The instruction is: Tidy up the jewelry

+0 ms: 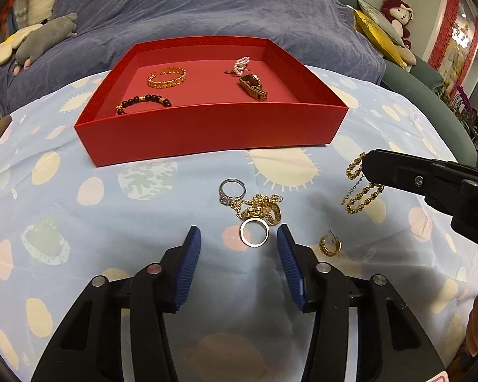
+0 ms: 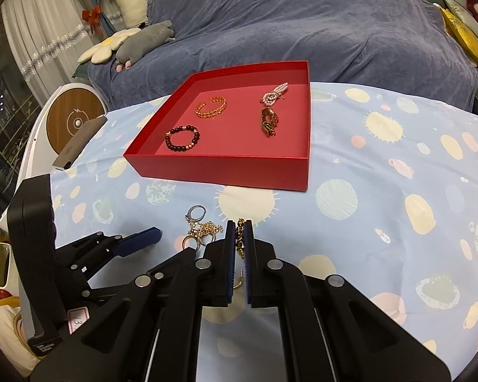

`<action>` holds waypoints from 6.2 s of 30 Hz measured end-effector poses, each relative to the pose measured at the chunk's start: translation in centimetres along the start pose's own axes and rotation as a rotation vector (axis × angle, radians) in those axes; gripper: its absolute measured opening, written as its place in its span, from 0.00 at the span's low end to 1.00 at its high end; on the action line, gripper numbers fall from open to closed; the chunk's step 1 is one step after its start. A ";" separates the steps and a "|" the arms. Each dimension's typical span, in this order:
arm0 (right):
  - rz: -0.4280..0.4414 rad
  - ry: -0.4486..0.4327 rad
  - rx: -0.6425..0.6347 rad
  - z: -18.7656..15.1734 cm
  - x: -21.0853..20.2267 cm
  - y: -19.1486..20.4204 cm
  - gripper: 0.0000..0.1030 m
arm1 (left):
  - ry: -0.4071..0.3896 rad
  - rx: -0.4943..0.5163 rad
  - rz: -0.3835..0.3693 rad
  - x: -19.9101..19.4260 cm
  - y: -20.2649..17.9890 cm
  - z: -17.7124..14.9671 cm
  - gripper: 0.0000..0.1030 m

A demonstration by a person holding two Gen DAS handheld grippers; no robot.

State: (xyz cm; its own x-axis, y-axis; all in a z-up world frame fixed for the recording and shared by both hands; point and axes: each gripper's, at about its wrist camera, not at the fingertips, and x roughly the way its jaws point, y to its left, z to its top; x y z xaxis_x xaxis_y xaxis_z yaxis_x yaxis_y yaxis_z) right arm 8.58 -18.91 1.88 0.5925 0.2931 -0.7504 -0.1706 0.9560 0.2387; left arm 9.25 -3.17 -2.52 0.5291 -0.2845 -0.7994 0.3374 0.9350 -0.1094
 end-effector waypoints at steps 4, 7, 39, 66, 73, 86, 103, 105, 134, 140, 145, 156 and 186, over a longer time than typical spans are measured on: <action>0.000 0.001 -0.001 -0.1 0.0 0.1 0.04 | -0.026 0.058 0.039 0.5 -1.0 -0.2 0.24; 0.000 0.001 -0.001 -0.1 0.0 0.1 0.04 | -0.033 0.064 0.043 0.5 -1.0 -0.2 0.15; 0.006 0.002 0.004 0.0 -0.2 -0.1 0.04 | -0.031 0.063 0.007 -0.1 -1.3 -0.9 0.26; 0.062 -0.120 0.034 5.7 -2.6 0.0 0.04 | -0.191 -0.120 0.008 -8.1 5.9 5.7 0.20; 0.061 -0.131 0.003 9.4 -0.5 1.1 0.04 | -0.222 -0.111 0.043 -6.8 6.7 10.7 0.20; 0.055 -0.054 0.018 9.7 5.0 -0.3 0.12 | -0.168 -0.135 0.030 0.1 6.4 14.9 0.39; 0.038 -0.094 0.009 4.8 -0.7 0.1 0.29 | -0.165 -0.157 0.125 -5.5 8.0 9.3 0.65; 0.044 -0.086 0.007 3.7 -1.0 0.3 0.29 | -0.158 -0.166 0.123 -6.1 8.2 8.1 0.65; 0.001 0.084 -0.147 -2.1 5.8 4.4 0.28 | -0.058 -0.236 0.112 -5.8 10.9 1.4 0.65; -0.007 0.089 -0.154 -2.1 6.2 4.3 0.24 | -0.052 -0.222 0.100 -5.7 10.4 1.4 0.65; -0.010 0.087 -0.152 -2.0 6.3 4.0 0.21 | -0.046 -0.217 0.098 -5.5 10.1 1.4 0.65; -0.017 0.091 -0.153 -1.9 6.5 4.0 0.16 | -0.041 -0.215 0.095 -5.2 9.8 1.3 0.65; -0.042 0.025 -0.004 0.2 0.8 -0.7 0.16 | 0.009 -0.117 0.020 -0.9 4.1 2.4 0.65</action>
State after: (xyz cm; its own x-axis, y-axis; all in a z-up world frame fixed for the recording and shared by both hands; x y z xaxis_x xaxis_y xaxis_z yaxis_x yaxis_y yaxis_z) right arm 9.39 -19.34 1.24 0.5793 0.2529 -0.7748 -0.1493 0.9675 0.2042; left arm 12.00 0.39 -0.87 0.5278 -0.2642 -0.8072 0.2336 0.9589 -0.1611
